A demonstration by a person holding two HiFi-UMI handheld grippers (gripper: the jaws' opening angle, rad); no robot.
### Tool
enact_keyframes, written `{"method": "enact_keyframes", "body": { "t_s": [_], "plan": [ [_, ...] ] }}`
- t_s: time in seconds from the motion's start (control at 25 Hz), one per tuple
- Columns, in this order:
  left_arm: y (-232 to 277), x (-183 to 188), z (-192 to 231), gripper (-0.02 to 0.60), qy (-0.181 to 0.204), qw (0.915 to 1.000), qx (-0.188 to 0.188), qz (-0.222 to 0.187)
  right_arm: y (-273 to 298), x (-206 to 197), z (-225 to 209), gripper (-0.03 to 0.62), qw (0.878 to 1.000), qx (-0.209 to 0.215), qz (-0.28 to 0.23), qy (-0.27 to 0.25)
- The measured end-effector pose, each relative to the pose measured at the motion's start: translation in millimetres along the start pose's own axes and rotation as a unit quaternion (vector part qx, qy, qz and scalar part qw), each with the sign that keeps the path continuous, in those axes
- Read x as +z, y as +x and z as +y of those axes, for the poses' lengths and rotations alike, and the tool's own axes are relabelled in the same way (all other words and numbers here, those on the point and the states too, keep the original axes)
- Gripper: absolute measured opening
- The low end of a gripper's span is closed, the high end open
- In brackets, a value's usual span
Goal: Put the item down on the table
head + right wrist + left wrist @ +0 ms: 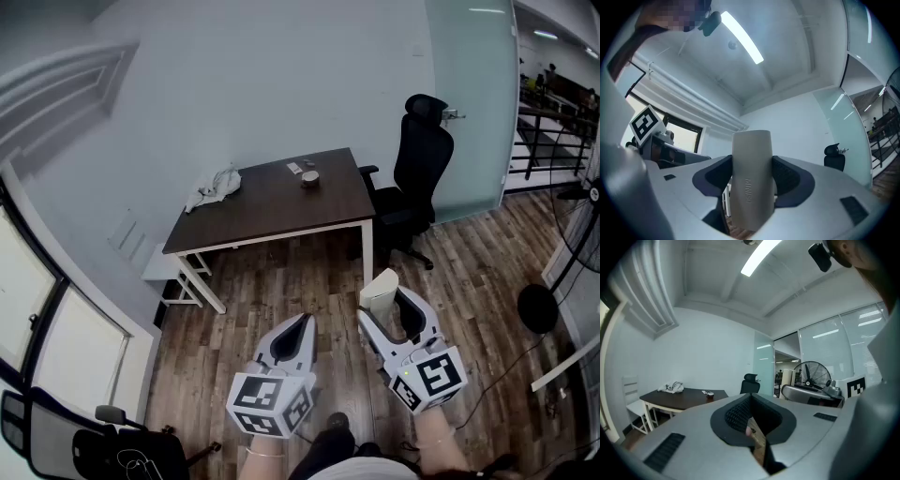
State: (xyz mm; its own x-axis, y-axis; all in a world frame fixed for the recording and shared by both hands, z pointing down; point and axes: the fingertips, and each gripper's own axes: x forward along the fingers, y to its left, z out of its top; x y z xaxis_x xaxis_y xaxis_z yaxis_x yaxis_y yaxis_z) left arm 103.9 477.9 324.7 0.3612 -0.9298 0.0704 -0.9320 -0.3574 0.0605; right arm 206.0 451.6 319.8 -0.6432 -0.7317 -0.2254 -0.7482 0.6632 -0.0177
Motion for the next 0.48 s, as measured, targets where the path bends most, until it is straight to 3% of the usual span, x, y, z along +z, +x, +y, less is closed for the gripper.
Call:
{"method": "enact_keyframes", "body": {
  "t_s": [0.48],
  "plan": [
    [54.5, -3.5, 80.5, 0.018, -0.014, 0.9997, -0.017, 0.009, 95.7, -26.4, -8.6, 0.273, 1.0, -0.005, -0.014, -0.001]
  ]
}}
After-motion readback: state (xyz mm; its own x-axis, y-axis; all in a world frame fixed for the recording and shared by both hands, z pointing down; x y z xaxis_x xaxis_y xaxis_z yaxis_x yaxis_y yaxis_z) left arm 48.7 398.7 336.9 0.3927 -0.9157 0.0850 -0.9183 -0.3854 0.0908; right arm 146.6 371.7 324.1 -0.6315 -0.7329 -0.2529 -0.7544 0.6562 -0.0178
